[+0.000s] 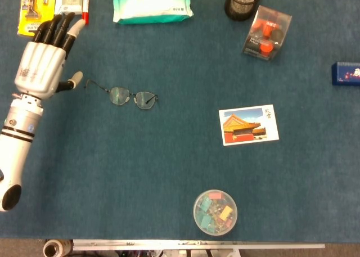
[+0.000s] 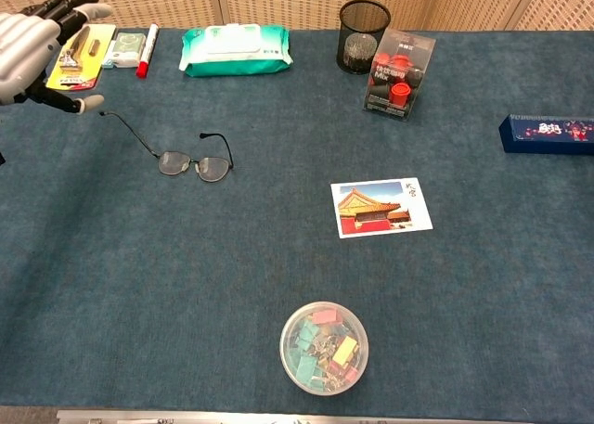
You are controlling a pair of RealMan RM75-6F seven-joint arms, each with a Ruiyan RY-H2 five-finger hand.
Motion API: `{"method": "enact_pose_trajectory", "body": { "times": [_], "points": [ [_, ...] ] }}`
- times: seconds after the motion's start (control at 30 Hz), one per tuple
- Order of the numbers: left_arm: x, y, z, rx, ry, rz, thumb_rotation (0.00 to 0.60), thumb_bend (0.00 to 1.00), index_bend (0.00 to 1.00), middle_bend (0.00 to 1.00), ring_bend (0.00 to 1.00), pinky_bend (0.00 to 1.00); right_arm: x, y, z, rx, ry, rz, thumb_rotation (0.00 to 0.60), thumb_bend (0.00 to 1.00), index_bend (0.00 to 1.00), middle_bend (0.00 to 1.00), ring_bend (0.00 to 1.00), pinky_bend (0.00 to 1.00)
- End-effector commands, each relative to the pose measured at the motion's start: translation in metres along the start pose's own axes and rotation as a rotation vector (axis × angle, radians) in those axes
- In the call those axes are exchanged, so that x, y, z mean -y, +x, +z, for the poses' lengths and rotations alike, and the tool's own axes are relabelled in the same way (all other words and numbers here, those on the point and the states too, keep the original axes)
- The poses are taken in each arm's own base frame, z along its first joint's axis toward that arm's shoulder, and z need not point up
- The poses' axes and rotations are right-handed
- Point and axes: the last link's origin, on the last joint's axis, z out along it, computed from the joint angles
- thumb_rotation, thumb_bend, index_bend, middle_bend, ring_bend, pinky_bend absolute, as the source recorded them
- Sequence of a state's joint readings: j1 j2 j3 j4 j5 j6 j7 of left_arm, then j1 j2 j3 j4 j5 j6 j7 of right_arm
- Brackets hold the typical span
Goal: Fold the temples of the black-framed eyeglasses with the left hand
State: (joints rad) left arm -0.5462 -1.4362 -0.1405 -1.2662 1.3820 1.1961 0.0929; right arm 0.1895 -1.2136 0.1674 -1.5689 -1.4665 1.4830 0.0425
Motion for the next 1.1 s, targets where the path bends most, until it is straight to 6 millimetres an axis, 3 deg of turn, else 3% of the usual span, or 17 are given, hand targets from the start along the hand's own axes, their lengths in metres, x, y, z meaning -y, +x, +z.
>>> {"method": "enact_pose_trajectory", "body": {
  "times": [0.03,1.1],
  "points": [
    [-0.002,-0.002,0.002,0.002,-0.002,-0.007,0.6,0.23,0.06,0.04,0.02,0.11,0.0,0.0,0.0,0.0,-0.003,0.0,0.6,0.6,0.58,0.52,0.42,0.66],
    [-0.047,-0.018,0.002,0.011,-0.094,-0.108,0.6,0.23,0.06,0.04,0.02,0.11,-0.009,-0.002,-0.005,0.011,-0.026,0.008,0.6,0.6,0.58,0.52,0.42,0.66]
  ]
}}
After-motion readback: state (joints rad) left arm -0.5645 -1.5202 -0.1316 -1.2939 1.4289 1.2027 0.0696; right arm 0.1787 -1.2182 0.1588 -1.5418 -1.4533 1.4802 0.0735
